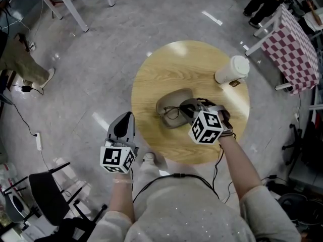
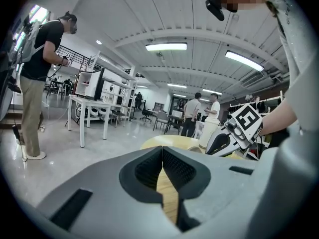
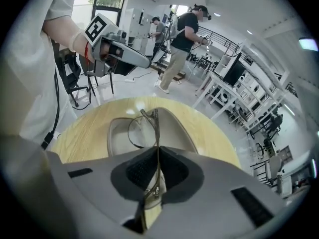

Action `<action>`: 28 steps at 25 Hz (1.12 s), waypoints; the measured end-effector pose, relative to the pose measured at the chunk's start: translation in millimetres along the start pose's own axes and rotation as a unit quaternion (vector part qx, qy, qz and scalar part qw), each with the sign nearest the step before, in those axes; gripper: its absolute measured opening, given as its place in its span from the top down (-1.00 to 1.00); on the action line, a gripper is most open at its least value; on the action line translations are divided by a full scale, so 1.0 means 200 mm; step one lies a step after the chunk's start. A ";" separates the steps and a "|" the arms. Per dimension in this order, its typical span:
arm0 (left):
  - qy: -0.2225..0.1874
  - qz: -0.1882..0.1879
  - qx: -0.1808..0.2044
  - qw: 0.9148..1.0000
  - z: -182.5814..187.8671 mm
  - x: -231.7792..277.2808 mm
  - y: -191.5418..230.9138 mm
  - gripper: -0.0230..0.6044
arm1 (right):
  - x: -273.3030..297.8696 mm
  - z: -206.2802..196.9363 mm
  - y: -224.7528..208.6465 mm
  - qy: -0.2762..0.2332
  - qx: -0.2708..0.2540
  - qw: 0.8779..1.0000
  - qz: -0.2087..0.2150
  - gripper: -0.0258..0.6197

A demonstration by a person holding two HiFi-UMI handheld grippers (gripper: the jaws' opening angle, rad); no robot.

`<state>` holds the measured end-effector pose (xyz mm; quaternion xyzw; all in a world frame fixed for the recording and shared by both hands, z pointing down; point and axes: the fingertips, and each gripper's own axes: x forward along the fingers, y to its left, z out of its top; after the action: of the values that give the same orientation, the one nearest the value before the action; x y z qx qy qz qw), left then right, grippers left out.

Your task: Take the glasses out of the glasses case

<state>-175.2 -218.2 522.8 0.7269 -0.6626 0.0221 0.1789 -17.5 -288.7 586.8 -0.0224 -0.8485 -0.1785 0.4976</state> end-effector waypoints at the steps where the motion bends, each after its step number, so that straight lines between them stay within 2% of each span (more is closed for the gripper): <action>1: 0.000 -0.002 0.001 1.000 0.00 0.00 0.00 0.91 | -0.01 0.00 -0.01 -0.002 0.005 1.000 -0.006 0.86; 17: -0.011 -0.031 0.019 0.999 0.09 0.00 -0.06 0.91 | -0.18 0.05 -0.10 -0.035 0.094 0.992 -0.080 0.86; 28: -0.012 -0.053 0.031 0.998 0.11 -0.01 -0.11 0.91 | -0.29 0.02 -0.12 -0.054 0.166 0.977 -0.126 0.86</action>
<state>-159.3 -220.8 496.7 0.7662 -0.6247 0.0243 0.1489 2.7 -302.4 528.8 0.1579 -0.8880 -0.0951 0.4214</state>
